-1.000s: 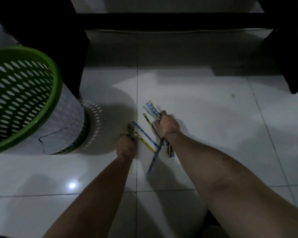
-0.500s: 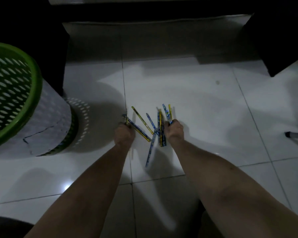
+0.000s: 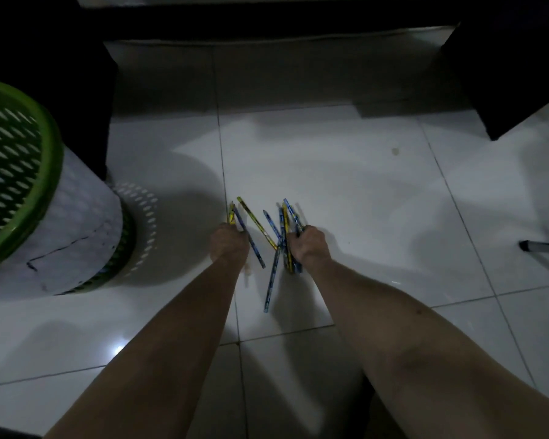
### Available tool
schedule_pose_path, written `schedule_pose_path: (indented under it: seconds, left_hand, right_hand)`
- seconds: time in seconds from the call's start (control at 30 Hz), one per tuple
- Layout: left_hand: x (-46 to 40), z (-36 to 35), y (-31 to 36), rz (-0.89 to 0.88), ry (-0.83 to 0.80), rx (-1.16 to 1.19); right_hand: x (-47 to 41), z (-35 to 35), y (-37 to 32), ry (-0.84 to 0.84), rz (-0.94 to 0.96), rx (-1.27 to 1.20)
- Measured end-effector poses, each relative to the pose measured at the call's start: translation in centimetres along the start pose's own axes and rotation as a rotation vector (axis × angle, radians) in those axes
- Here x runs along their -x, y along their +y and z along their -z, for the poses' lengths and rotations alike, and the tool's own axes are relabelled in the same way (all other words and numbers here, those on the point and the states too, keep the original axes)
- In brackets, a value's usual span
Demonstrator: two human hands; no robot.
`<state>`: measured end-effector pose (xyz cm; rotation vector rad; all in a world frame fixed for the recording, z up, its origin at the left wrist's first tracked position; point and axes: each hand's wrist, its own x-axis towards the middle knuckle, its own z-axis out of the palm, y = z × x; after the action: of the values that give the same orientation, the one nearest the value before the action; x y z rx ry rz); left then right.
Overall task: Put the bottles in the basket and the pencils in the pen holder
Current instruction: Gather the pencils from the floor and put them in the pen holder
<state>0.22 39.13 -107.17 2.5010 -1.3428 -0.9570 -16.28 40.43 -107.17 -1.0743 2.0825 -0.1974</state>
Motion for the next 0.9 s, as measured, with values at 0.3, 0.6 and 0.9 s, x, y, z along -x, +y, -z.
schedule_pose_path:
  seconds: [0.3,0.6,0.9]
  left_hand:
    - [-0.2,0.6,-0.8,-0.052,-0.011,0.029]
    - [-0.4,0.6,-0.6,-0.048,0.035,0.004]
    - [0.0,-0.9,0.2,-0.17,-0.01,-0.054]
  right_hand:
    - [-0.9,1.2,-1.4,0.05,-0.021,-0.134]
    - [-1.3,0.9,-1.3,0.165,0.002,-0.013]
    - [-1.8,1.2,-0.5,0.202,0.027,0.144]
